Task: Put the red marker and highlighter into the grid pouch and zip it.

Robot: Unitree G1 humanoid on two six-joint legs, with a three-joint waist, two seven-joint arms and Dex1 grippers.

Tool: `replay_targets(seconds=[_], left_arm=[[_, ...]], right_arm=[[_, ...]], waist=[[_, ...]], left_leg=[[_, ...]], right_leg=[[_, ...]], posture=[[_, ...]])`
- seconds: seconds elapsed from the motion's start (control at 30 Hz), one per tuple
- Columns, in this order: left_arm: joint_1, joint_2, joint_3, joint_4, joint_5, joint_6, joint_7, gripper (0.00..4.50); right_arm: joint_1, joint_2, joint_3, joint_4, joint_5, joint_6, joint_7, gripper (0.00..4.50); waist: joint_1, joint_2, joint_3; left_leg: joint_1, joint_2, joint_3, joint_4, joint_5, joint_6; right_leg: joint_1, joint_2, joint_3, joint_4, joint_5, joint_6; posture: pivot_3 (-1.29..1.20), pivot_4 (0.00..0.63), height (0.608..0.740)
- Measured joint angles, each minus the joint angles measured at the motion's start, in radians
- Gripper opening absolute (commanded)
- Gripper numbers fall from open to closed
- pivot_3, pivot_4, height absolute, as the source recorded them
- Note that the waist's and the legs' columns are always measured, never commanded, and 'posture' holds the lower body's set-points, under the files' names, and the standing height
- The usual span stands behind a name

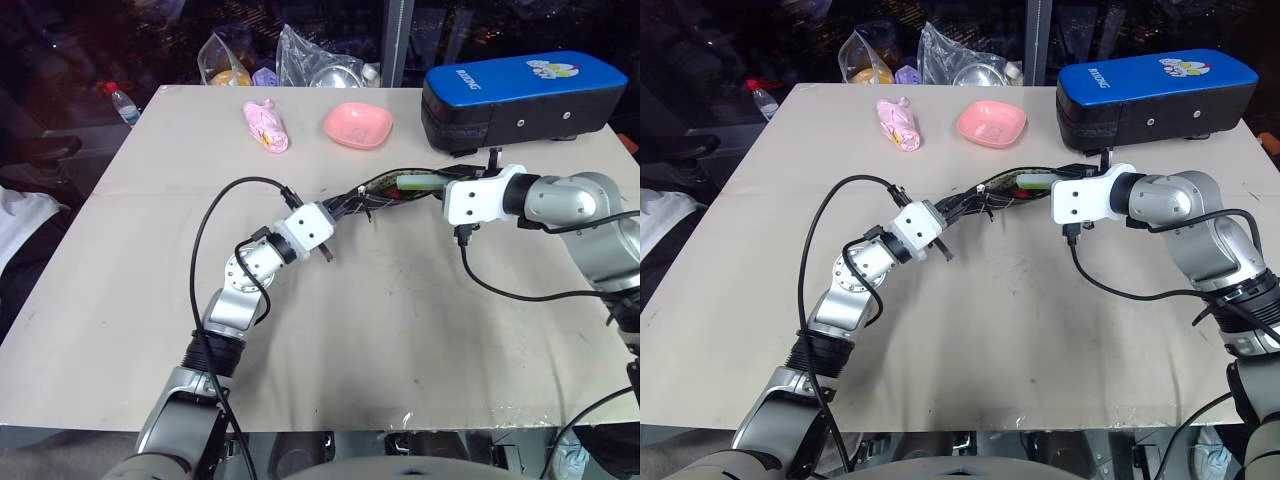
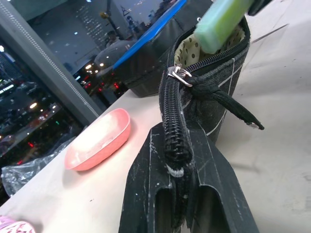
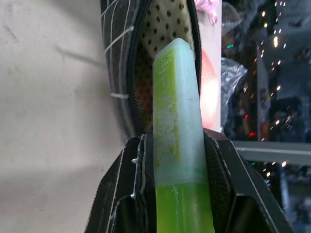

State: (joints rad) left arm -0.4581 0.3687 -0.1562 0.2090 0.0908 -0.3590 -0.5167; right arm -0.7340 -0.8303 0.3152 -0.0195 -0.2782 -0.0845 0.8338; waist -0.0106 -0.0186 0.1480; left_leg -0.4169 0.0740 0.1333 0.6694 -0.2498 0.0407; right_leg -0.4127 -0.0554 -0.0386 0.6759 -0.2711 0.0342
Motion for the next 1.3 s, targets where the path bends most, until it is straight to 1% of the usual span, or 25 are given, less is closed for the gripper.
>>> replay_targets(seconds=[0.4,0.73,0.8,0.83,0.87,0.9,1.0,1.13,1.17,1.2,1.3], left_arm=[[-0.001,-0.003,-0.029,0.0,0.032,-0.041,-0.007,0.0],[0.0,-0.036,-0.041,-0.004,0.033,-0.03,-0.003,0.0],[0.0,-0.037,-0.04,-0.004,0.033,-0.028,-0.003,0.0],[0.0,-0.037,-0.04,-0.004,0.033,-0.028,-0.002,0.0],[0.0,-0.038,-0.041,-0.004,0.033,-0.027,-0.002,0.0],[0.0,-0.038,-0.041,-0.004,0.033,-0.027,-0.002,0.0],[0.0,-0.036,-0.041,-0.004,0.033,-0.026,-0.002,0.0],[0.0,-0.033,-0.04,-0.003,0.033,-0.022,-0.002,0.0],[0.0,-0.035,-0.04,-0.003,0.032,-0.019,-0.001,0.0],[0.0,-0.035,-0.04,-0.003,0.032,-0.018,-0.002,0.0],[0.0,-0.038,-0.041,-0.003,0.028,-0.017,-0.003,0.0]], right_arm=[[-0.064,0.084,0.062,0.088,-0.09,-0.154,0.031,0.75],[-0.07,0.183,0.071,0.17,-0.124,-0.186,0.027,0.75],[-0.071,0.186,0.071,0.18,-0.128,-0.198,0.023,1.75],[-0.072,0.186,0.071,0.18,-0.127,-0.201,0.024,2.08],[-0.073,0.185,0.07,0.18,-0.124,-0.202,0.026,2.54],[-0.073,0.183,0.069,0.179,-0.12,-0.202,0.031,3.14],[-0.067,0.178,0.052,0.172,-0.091,-0.193,0.034,4.48],[-0.035,0.151,-0.024,0.102,0.011,-0.128,0.071,4.48],[-0.015,0.145,-0.066,0.052,0.068,-0.067,0.093,4.48],[-0.012,0.145,-0.072,0.043,0.079,-0.051,0.097,4.48],[0.026,0.151,-0.142,-0.06,0.187,0.153,0.112,4.48]], waist=[[0.0,0.0,0.0],[0.0,0.0,0.0],[0.0,0.001,0.0],[0.0,0.001,0.0],[0.0,0.001,0.0],[0.0,0.001,0.0],[0.0,0.001,0.0],[0.003,0.001,0.0],[0.002,0.001,0.0],[0.002,0.001,0.0],[0.003,0.001,0.0]], left_leg=[[0.0,0.0,0.004,0.0,0.0,0.0],[0.0,0.0,0.005,0.001,0.0,-0.001],[0.0,0.0,0.005,0.001,0.0,-0.001],[0.0,0.0,0.005,0.001,0.0,-0.001],[0.0,0.0,0.005,0.001,0.0,-0.001],[0.0,0.0,0.005,0.001,0.0,-0.001],[0.0,0.0,0.005,0.001,0.0,-0.001],[0.0,0.0,0.005,0.001,0.0,-0.001],[0.0,0.0,0.005,0.001,0.0,-0.001],[0.001,0.0,0.005,0.001,0.0,-0.001],[0.001,0.0,0.002,0.001,0.0,-0.001]], right_leg=[[0.0,0.0,0.0,0.0,0.0,0.0],[0.0,0.0,0.0,0.001,0.0,0.0],[0.0,0.0,0.0,0.001,0.0,0.0],[0.0,0.0,0.0,0.001,0.0,0.0],[0.0,0.0,0.0,0.001,0.0,0.0],[0.0,0.0,0.0,0.001,0.0,0.0],[0.0,0.0,0.0,0.001,0.0,0.0],[0.0,0.0,0.0,0.001,0.0,0.0],[0.0,0.0,0.0,0.001,0.0,0.0],[0.0,0.0,0.0,0.002,0.0,0.0],[0.0,0.0,0.0,0.002,0.0,0.0]], posture=[[0.0,0.15,0.74],[0.0,0.15,0.74],[0.0,0.15,0.74],[0.0,0.15,0.74],[0.0,0.15,0.74],[0.0,0.15,0.74],[0.0,0.15,0.74],[0.0,0.15,0.74],[0.0,0.15,0.74],[0.0,0.15,0.74],[0.0,0.15,0.74]])
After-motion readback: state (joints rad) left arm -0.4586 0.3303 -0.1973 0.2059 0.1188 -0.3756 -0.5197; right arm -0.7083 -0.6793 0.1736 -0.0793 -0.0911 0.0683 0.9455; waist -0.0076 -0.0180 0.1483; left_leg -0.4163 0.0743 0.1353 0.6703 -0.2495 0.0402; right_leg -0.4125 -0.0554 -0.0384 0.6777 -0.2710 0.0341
